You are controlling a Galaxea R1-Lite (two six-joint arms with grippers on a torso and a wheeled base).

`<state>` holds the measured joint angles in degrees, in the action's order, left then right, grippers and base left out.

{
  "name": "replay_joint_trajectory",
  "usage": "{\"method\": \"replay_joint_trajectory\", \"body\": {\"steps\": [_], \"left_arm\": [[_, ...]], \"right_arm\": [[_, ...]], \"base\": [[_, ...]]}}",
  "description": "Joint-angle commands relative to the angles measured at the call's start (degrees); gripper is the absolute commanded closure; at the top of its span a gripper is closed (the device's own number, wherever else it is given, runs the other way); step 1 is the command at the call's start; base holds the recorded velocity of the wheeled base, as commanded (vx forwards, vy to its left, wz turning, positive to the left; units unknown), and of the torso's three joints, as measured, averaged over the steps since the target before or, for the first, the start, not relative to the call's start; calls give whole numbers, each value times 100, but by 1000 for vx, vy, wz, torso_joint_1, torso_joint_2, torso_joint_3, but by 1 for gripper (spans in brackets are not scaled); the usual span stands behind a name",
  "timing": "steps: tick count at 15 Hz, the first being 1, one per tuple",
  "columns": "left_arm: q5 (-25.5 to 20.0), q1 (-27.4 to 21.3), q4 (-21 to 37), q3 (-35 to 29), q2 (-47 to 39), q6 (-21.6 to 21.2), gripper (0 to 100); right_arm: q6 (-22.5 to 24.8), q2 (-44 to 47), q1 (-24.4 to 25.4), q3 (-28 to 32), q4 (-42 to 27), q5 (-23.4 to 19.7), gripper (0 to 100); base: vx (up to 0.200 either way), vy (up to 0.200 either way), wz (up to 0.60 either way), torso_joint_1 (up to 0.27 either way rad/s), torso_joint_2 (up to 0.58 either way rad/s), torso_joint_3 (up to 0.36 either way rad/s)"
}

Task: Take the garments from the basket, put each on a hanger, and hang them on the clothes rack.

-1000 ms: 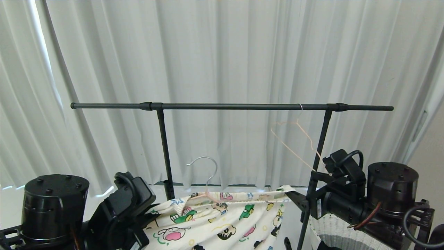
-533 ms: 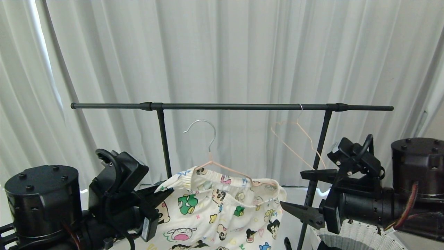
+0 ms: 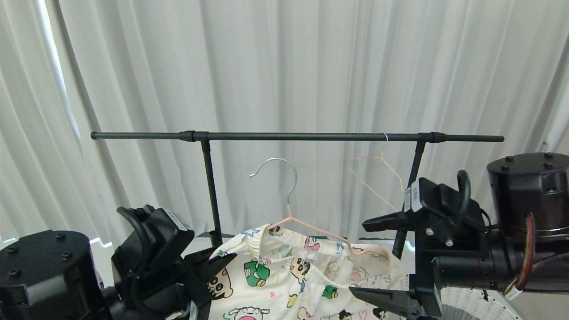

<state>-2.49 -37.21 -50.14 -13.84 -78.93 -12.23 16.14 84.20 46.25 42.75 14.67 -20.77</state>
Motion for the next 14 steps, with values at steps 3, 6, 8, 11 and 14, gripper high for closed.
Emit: {"method": "replay_joint_trajectory", "body": {"steps": [3, 6, 8, 11, 14], "left_arm": [[-6, -287, -119, 188, 150, -60, 100], [-6, -621, -119, 223, 256, -60, 100], [-15, -700, -145, 232, 344, -166, 100], [-6, -709, -145, 197, 335, -245, 100], [-15, -718, -145, 215, 317, -289, 100]], "right_arm": [[469, 721, -151, 198, -43, -15, 0], [504, 888, -187, 348, -298, -6, 0], [566, 879, -239, 374, -605, 3, 0], [733, 870, -178, 383, -834, 3, 0], [821, 870, 86, 568, -1229, 12, 0]], "base": [[0, 0, 0, 0, 0, 0], [0, 0, 0, 0, 0, 0], [0, 0, 0, 0, 0, 0], [0, 0, 0, 0, 0, 0], [0, 0, 0, 0, 0, 0]]}}
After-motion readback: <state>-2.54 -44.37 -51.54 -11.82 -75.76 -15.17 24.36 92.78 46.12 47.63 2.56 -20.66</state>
